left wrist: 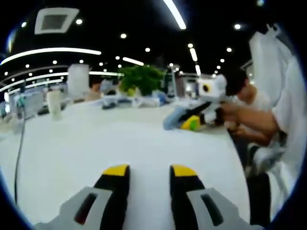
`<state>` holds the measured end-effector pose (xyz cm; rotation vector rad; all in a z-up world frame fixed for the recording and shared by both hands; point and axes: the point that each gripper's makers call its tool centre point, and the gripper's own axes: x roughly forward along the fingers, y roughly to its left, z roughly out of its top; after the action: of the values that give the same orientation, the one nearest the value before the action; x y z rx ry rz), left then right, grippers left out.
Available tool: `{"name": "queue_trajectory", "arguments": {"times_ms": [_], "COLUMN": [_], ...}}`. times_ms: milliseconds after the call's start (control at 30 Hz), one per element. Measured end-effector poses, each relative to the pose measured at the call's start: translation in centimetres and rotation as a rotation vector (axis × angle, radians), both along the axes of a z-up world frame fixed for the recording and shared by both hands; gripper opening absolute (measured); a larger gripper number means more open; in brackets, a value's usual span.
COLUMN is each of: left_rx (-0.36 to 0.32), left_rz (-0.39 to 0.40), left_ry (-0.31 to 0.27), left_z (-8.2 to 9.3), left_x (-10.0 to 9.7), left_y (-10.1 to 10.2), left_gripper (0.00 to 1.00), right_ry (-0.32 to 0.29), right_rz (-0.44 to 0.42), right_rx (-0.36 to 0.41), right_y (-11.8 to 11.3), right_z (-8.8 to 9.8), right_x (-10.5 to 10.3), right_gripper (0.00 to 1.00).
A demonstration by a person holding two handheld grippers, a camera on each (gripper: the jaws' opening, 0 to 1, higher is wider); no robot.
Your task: Pick up the paper insert the paper into the punch align the paper edges press the punch to punch holes
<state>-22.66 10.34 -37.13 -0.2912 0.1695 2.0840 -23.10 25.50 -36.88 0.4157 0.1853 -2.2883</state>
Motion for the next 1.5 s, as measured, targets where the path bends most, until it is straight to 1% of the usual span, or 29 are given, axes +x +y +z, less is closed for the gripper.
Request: {"name": "queue_trajectory", "arguments": {"times_ms": [267, 367, 600, 833, 1167, 1333, 1500], "left_rx": [0.001, 0.001, 0.001, 0.001, 0.002, 0.002, 0.003], "left_rz": [0.003, 0.004, 0.004, 0.005, 0.005, 0.004, 0.004], "left_ry": [0.001, 0.001, 0.002, 0.003, 0.006, 0.008, 0.007], "left_z": [0.0, 0.0, 0.0, 0.0, 0.0, 0.0, 0.1], "left_x": [-0.1, -0.1, 0.0, 0.1, 0.1, 0.1, 0.1], "left_y": [0.0, 0.0, 0.1, 0.1, 0.1, 0.1, 0.1], "left_gripper": [0.35, 0.35, 0.34, 0.34, 0.34, 0.34, 0.34], "right_ry": [0.003, 0.003, 0.010, 0.005, 0.011, 0.017, 0.018], "right_rz": [-0.025, -0.046, -0.103, -0.138, -0.181, -0.217, -0.235], "right_rx": [-0.002, -0.008, -0.012, -0.029, -0.019, -0.013, -0.003], "right_y": [-0.1, 0.2, 1.2, 2.1, 3.7, 4.8, 5.5], "right_z": [0.0, 0.0, 0.0, 0.0, 0.0, 0.0, 0.0], "right_x": [-1.1, -1.8, -3.3, -4.1, -5.3, -6.2, -7.3], "right_gripper": [0.23, 0.23, 0.23, 0.23, 0.23, 0.23, 0.23]}}
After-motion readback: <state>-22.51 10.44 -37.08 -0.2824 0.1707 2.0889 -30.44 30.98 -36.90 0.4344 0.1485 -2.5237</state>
